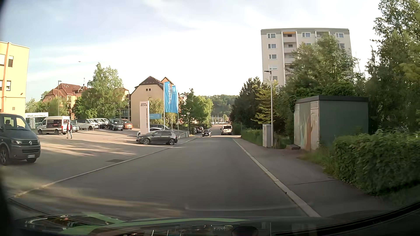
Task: Follow the waypoints while adhering to traffic rules and regulations
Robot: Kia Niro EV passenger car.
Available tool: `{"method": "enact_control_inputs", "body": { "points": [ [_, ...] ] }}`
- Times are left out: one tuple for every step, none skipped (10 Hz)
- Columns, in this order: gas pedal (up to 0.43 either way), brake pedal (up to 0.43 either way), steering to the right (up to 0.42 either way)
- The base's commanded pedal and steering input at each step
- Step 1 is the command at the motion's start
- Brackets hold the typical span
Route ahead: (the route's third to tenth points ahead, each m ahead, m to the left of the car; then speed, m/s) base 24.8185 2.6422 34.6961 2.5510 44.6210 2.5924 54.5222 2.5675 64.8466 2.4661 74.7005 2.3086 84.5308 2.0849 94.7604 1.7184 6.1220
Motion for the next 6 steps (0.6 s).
{"method": "enact_control_inputs", "body": {
  "points": [
    [0.047,0.000,-0.005],
    [0.047,0.000,-0.005],
    [0.047,0.000,-0.005],
    [0.039,0.000,-0.005],
    [0.028,0.000,-0.005],
    [0.000,0.000,-0.005]
  ]
}}
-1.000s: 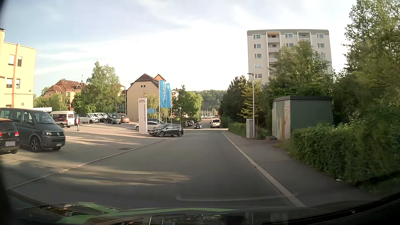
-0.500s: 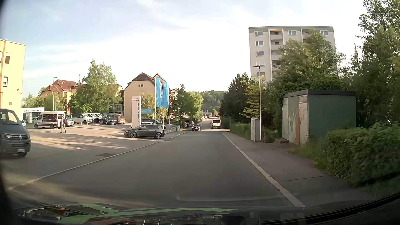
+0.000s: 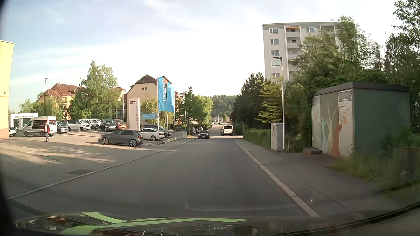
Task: Follow the waypoints while adhering to traffic rules and regulations
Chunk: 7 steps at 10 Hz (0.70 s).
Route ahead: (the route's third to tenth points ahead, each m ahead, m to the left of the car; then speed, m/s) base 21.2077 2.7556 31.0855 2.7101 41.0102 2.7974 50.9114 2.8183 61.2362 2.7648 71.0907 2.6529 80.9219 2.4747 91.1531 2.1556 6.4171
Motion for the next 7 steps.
{"method": "enact_control_inputs", "body": {
  "points": [
    [0.000,0.000,-0.005],
    [0.000,0.000,-0.005],
    [0.000,0.000,-0.005],
    [0.000,0.000,-0.005],
    [0.000,0.000,-0.005],
    [0.000,0.000,-0.005],
    [0.000,0.000,-0.006]
  ]
}}
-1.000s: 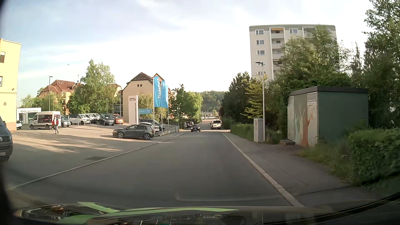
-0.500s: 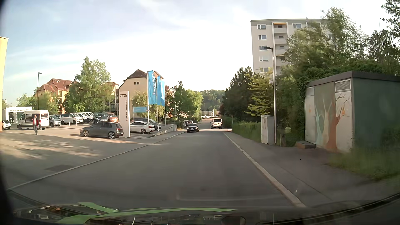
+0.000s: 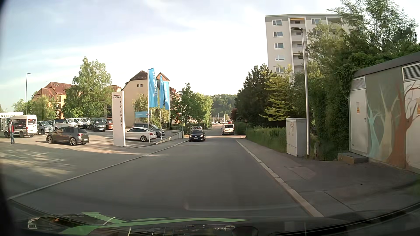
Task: Follow the waypoints while adhering to traffic rules and regulations
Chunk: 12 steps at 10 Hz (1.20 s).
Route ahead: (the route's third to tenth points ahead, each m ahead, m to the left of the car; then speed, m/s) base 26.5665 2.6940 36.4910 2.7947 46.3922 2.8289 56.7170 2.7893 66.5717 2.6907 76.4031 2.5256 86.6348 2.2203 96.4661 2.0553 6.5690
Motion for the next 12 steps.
{"method": "enact_control_inputs", "body": {
  "points": [
    [0.000,0.000,-0.007],
    [0.000,0.000,-0.007],
    [0.000,0.000,-0.007],
    [0.000,0.000,-0.006],
    [0.000,0.006,-0.006],
    [0.000,0.000,-0.006],
    [0.000,0.000,-0.006],
    [0.000,0.006,-0.006],
    [0.000,0.024,-0.005],
    [0.000,0.055,-0.002],
    [0.000,0.073,-0.002],
    [0.000,0.079,-0.002]
  ]
}}
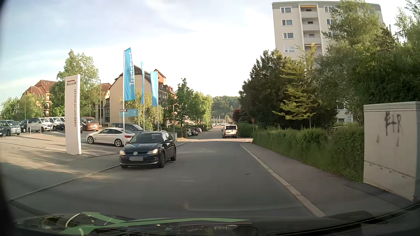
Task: Follow the waypoints while adhering to traffic rules and regulations
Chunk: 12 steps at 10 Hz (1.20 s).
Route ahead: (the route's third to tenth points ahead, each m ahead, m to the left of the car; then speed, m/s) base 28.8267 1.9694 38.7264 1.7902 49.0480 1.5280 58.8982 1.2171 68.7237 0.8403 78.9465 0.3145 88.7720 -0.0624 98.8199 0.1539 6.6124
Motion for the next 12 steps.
{"method": "enact_control_inputs", "body": {
  "points": [
    [0.000,0.098,-0.001],
    [0.000,0.110,-0.001],
    [0.000,0.116,-0.002],
    [0.000,0.116,-0.002],
    [0.000,0.116,-0.002],
    [0.000,0.128,-0.003],
    [0.000,0.140,-0.003],
    [0.000,0.140,-0.004],
    [0.000,0.146,-0.009],
    [0.000,0.146,-0.015],
    [0.000,0.146,-0.016],
    [0.000,0.152,-0.016]
  ]
}}
